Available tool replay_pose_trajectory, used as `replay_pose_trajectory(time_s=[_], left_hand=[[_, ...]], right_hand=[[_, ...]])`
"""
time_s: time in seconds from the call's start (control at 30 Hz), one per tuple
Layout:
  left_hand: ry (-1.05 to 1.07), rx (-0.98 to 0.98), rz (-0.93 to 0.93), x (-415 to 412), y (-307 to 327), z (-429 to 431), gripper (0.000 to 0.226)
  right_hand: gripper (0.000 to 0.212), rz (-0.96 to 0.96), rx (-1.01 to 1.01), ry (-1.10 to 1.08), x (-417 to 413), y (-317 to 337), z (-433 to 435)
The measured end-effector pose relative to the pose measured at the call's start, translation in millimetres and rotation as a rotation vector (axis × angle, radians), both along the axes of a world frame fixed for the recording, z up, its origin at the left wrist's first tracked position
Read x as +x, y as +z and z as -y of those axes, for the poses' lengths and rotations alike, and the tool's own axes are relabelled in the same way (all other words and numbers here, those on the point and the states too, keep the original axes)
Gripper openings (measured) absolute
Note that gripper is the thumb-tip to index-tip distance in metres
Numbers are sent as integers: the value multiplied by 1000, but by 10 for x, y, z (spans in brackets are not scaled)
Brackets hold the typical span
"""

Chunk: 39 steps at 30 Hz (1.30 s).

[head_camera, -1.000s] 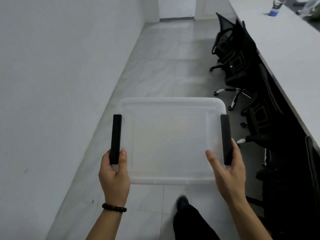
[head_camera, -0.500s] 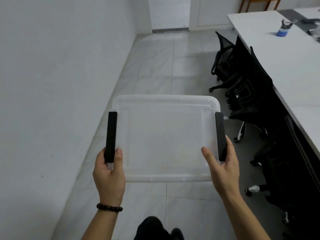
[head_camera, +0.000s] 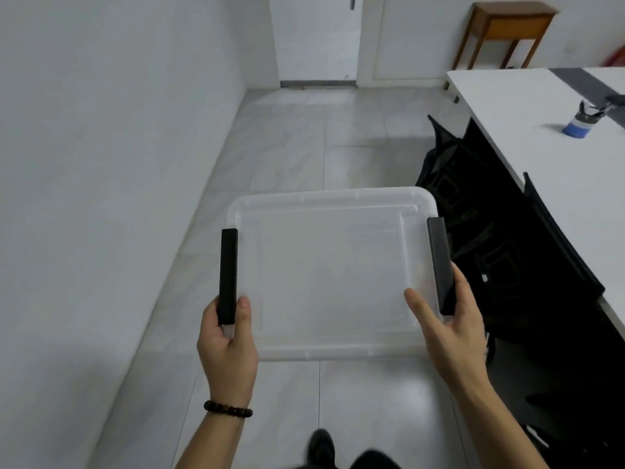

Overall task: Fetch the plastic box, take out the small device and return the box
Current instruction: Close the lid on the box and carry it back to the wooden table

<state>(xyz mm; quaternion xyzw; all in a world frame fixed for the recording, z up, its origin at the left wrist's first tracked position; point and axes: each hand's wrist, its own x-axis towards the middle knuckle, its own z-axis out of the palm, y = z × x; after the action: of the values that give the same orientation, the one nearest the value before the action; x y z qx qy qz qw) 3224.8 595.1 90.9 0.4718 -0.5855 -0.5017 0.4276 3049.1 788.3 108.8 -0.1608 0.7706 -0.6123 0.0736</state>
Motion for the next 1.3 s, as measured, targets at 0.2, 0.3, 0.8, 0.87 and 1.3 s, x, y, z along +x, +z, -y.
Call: replay_pose_trajectory(time_s=[0.2,0.3,0.8,0.87,1.3], left_hand=[[-157,-30,15,-1618,58,935,20],[-211,-55,26,-2480,-59,1444,21],[-94,-84,25,-6191,139,4489,18],[-95,-87,25,-6708,36,4949,20],[-492,-146,23,-10576,219,6828,14]], right_hand=[[68,25,-27,-167,-1291,-48,713],[64,41,-46,-218,-2047,-230,1195],[66,31,-52,-84,-5979,40,4287],[66,23,-40,-87,-6471,-28,4749],[60,36,-93,-478,-9428,31,6258]])
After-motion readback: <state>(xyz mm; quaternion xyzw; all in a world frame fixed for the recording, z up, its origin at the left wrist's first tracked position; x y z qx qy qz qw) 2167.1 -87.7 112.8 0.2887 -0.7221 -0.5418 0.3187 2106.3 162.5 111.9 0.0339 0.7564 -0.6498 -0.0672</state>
